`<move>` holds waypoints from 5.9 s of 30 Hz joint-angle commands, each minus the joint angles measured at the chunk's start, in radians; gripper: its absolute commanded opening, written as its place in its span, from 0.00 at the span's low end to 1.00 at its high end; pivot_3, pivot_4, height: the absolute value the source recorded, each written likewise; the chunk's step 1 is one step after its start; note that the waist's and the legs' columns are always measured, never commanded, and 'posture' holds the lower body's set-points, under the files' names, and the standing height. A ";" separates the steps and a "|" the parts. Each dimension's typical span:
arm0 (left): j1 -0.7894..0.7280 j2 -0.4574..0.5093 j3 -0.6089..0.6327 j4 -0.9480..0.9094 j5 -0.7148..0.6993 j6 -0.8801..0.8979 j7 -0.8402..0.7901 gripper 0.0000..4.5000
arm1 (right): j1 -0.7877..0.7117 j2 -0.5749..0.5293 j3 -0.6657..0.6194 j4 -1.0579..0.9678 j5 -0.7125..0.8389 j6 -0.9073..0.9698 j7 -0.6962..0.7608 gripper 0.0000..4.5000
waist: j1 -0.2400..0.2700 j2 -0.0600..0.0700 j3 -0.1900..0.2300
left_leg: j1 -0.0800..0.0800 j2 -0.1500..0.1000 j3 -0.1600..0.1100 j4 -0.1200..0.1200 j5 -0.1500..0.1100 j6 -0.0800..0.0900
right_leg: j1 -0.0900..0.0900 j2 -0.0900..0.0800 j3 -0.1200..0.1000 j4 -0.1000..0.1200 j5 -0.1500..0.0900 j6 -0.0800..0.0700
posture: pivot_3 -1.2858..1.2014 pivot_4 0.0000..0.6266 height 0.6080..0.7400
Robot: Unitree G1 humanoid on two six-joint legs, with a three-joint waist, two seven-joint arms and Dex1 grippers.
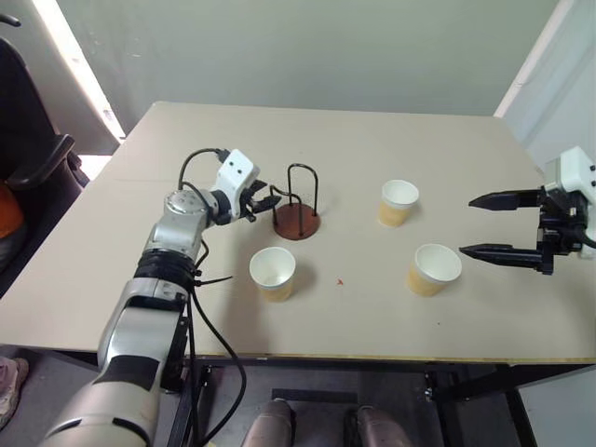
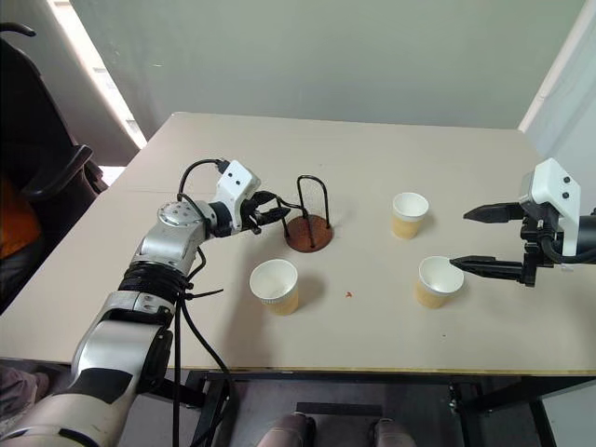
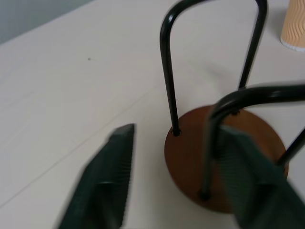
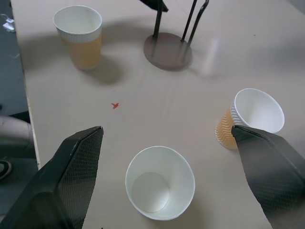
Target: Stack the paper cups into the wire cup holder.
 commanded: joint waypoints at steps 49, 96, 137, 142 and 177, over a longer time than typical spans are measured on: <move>0.213 -0.023 -0.230 -0.776 -0.142 0.354 -0.321 0.20 | -0.005 0.066 0.069 -0.182 0.140 0.067 -0.111 1.00 | 0.003 0.000 0.000 | 0.000 -0.001 0.016 0.017 -0.014 0.024 | 0.001 -0.001 0.020 0.000 0.000 0.013 | 0.52 0.24 1.00; 0.428 0.558 0.167 -1.192 -0.380 0.479 -0.462 1.00 | -0.103 0.086 0.514 0.045 -0.363 -0.154 -0.023 0.86 | -0.019 0.001 0.000 | 0.003 0.003 0.017 0.015 -0.027 0.022 | -0.003 -0.001 0.019 0.002 -0.005 0.002 | 0.52 0.24 1.00; 0.516 0.578 0.185 -1.208 -0.413 0.457 -0.381 1.00 | -0.799 0.186 0.737 0.171 0.131 -0.387 0.345 0.01 | -0.039 0.003 0.001 | 0.005 0.005 0.017 0.001 -0.026 0.013 | -0.009 0.000 0.018 0.004 -0.016 -0.015 | 0.52 0.24 1.00; 0.517 0.580 0.185 -1.224 -0.421 0.479 -0.364 1.00 | -0.785 0.221 0.765 0.198 0.068 -0.397 0.345 0.01 | -0.039 0.003 0.001 | 0.007 0.006 0.017 -0.001 -0.026 0.013 | -0.010 0.000 0.017 0.007 -0.016 -0.016 | 0.52 0.24 1.00; 0.333 0.455 0.036 -1.144 -0.291 0.483 -0.152 1.00 | -0.872 0.306 0.821 0.617 -0.298 -0.639 0.257 0.71 | -0.039 0.002 0.001 | 0.009 0.007 0.017 -0.001 -0.024 0.012 | -0.009 0.000 0.017 0.010 -0.014 -0.021 | 0.52 0.24 1.00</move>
